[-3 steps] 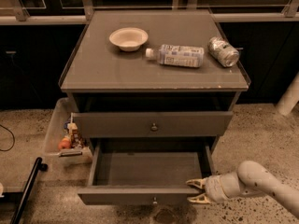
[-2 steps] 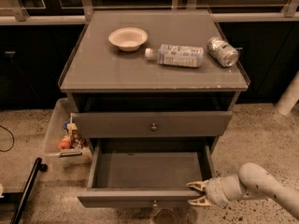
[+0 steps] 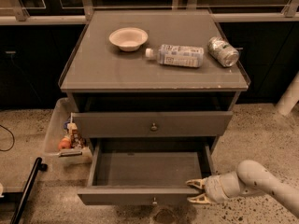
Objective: Open middle drawer
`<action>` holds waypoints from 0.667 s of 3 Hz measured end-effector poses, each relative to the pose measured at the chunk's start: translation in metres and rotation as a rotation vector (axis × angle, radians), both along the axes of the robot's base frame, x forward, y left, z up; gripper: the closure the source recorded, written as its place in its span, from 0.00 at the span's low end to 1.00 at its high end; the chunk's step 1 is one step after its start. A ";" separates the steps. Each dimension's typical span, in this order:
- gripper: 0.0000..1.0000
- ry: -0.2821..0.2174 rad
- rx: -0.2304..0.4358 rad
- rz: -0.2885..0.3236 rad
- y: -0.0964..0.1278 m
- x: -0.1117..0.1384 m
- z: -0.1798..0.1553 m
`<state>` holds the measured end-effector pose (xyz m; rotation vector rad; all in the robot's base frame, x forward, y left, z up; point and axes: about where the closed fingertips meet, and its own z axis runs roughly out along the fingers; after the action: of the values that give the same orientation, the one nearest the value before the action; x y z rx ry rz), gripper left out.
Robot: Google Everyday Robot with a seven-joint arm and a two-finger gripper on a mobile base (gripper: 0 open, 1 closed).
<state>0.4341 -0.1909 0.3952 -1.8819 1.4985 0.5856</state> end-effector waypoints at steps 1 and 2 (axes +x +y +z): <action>0.55 0.031 -0.001 0.020 -0.003 -0.014 -0.007; 0.78 0.031 -0.001 0.020 -0.003 -0.015 -0.002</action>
Offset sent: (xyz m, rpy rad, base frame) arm -0.0692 -0.0382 -0.0162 0.0031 0.0760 -0.0067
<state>0.4193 -0.1942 0.3936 -1.8993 1.5009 0.6255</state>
